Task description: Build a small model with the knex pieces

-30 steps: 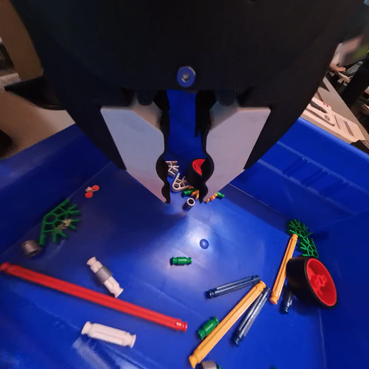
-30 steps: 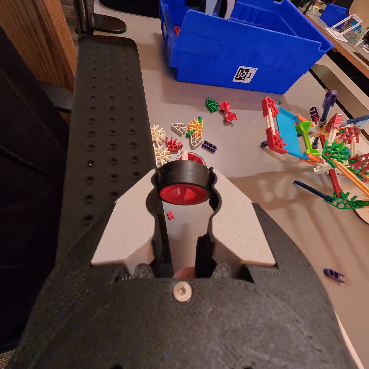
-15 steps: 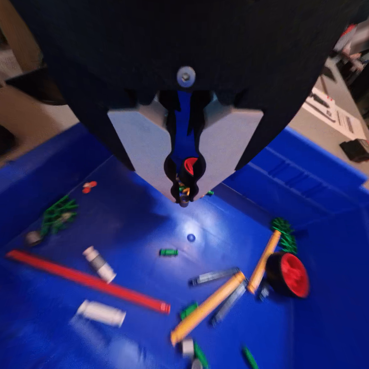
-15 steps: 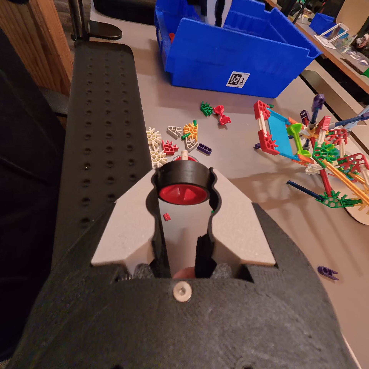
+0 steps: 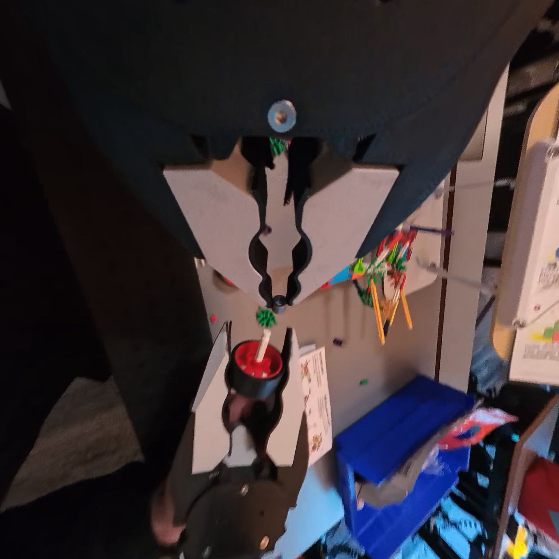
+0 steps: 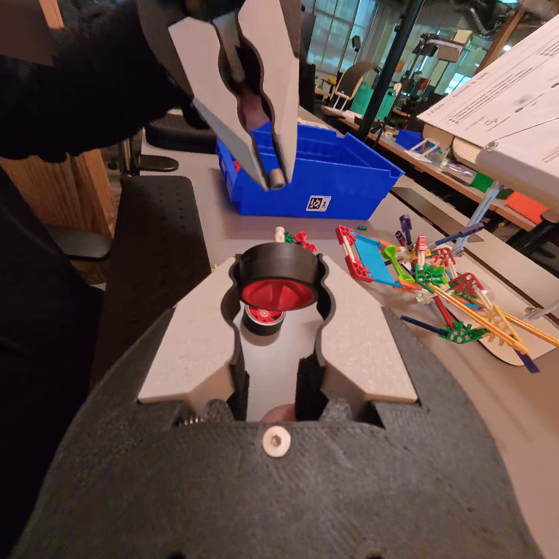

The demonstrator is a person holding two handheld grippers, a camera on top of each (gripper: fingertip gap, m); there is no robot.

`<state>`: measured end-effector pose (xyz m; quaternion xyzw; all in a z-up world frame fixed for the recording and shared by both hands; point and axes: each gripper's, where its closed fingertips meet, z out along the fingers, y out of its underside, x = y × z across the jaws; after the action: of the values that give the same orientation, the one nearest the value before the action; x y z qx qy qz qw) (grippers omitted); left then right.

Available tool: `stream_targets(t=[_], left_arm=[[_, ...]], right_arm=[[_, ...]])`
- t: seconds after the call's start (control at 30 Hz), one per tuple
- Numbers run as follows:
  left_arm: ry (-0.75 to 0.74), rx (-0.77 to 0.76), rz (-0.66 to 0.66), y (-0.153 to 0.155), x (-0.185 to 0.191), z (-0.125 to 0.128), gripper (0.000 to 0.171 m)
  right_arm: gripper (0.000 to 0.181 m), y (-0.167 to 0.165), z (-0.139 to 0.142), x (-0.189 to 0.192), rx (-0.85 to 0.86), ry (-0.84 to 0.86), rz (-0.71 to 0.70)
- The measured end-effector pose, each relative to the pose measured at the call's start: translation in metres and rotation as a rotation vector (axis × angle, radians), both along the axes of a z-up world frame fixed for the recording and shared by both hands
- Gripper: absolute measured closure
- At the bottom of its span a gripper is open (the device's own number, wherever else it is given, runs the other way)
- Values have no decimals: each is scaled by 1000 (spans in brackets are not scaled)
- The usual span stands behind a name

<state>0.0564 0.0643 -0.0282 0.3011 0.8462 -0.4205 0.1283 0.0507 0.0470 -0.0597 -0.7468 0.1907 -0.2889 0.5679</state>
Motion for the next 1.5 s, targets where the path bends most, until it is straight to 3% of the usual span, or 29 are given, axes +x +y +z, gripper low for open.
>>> stream_targets(t=[0.2,0.63,0.87,1.03,1.17,1.27,1.4,1.5], left_arm=[[62,-38,-68,-21,-14,2,164],[197,-77,-126,-33,-28,7,164],[349,-118,-186,-43,-42,15,164],[323,-139,-191,-49,-46,27,154],[263,-202,-141,-30,-26,57,142],[123,-195,-25,-2,9,71,140],[-106,-80,206,54,83,68,141],[-81,103,322,101,124,43,139]], right_arm=[[135,-3,14,-4,44,-56,4],[135,-7,28,-12,95,-109,22],[134,-6,42,-20,188,-128,78],[135,-13,51,-23,290,-107,109],[135,-20,60,-26,356,-111,121],[134,-23,59,-26,356,-111,118],[134,-22,56,-25,349,-100,125],[134,-21,52,-24,340,-87,129]])
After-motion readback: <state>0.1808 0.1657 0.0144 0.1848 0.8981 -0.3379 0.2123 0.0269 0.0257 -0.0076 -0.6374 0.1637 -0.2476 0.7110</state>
